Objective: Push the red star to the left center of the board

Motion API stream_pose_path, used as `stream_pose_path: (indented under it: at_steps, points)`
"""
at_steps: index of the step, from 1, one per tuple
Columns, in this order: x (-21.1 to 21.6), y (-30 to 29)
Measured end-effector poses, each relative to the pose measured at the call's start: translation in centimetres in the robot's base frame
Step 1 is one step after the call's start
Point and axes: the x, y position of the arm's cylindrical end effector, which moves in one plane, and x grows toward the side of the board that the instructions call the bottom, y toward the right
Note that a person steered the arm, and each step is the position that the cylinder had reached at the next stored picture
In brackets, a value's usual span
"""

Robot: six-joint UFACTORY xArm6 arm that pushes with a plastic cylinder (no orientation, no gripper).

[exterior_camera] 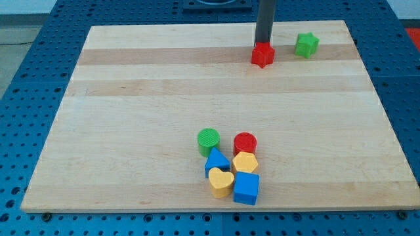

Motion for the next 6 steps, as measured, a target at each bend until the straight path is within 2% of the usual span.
stream_pose_path:
  at_steps: [2,3,6]
  points:
    - [1.5,5.2]
    - [3.2,4.7]
    - [3.2,-10.1]
